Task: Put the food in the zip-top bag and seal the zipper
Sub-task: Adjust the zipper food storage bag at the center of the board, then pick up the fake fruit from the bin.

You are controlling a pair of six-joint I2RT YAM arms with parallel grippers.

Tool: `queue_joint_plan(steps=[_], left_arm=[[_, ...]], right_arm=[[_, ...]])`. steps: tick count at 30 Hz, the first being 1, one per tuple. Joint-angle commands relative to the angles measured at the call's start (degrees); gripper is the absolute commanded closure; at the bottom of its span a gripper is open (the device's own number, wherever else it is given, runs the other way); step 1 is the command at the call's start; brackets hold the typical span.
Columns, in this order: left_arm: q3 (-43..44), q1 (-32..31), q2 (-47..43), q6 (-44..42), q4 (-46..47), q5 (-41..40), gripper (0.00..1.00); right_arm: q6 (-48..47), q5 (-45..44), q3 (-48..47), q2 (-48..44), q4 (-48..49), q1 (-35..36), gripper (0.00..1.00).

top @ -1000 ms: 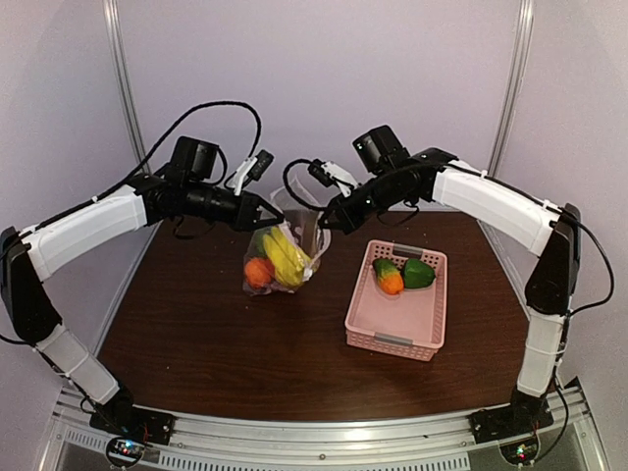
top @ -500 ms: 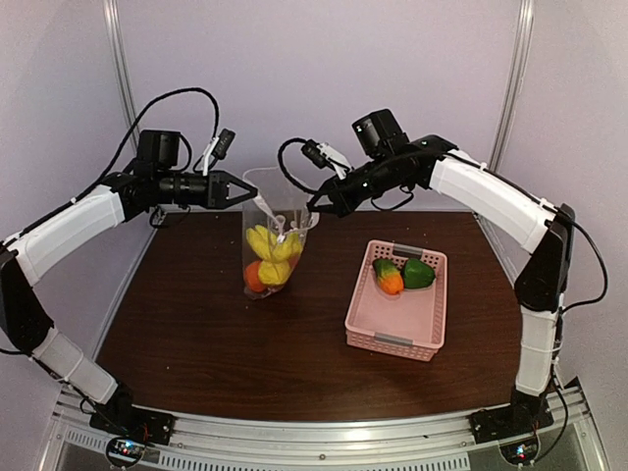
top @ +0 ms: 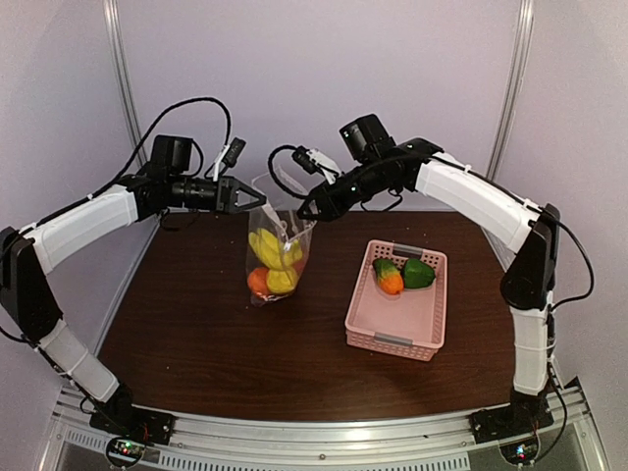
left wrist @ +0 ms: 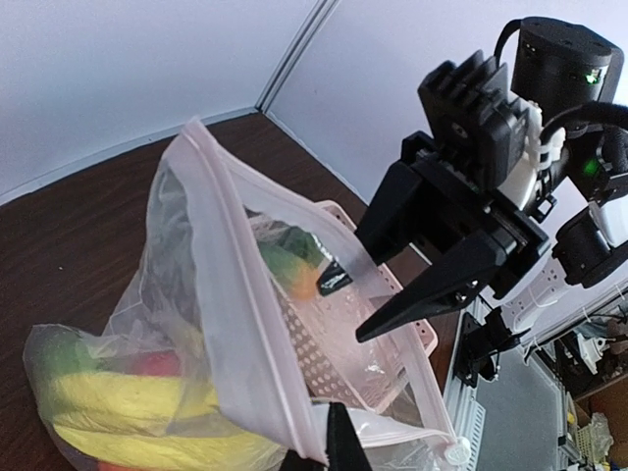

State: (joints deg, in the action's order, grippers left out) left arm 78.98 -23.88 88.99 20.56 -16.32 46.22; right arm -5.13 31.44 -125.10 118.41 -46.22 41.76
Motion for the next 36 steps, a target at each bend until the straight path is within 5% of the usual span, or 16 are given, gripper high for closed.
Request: queue_joint_plan(steps=[1, 7, 22, 28, 36], left_arm=[[-1.36, -0.7, 1.75, 3.42, 4.84, 4.04, 1.0], [-1.46, -2.48, 2.4, 3.7, 4.13, 4.66, 1.0], [0.43, -8.38, 5.94, 0.54, -0.65, 2.48, 1.0], [0.4, -8.38, 6.19, 0.47, -0.69, 2.39, 1.0], [0.89, -8.38, 6.8, -0.32, -1.63, 1.52, 1.0]], right_arm=[[-1.96, -3.29, 2.82, -4.37, -2.32, -1.03, 0.63], [-9.22, -13.39, 15.41, -17.09, -1.58, -2.14, 0.45], [-17.3, -15.93, 46.0, -28.36, 3.91, -19.18, 0.51], [-16.09, -14.81, 47.65, -25.28, 6.24, -19.28, 0.51], [-10.82, -12.97, 36.75, -11.72, 2.84, -18.71, 0.51]])
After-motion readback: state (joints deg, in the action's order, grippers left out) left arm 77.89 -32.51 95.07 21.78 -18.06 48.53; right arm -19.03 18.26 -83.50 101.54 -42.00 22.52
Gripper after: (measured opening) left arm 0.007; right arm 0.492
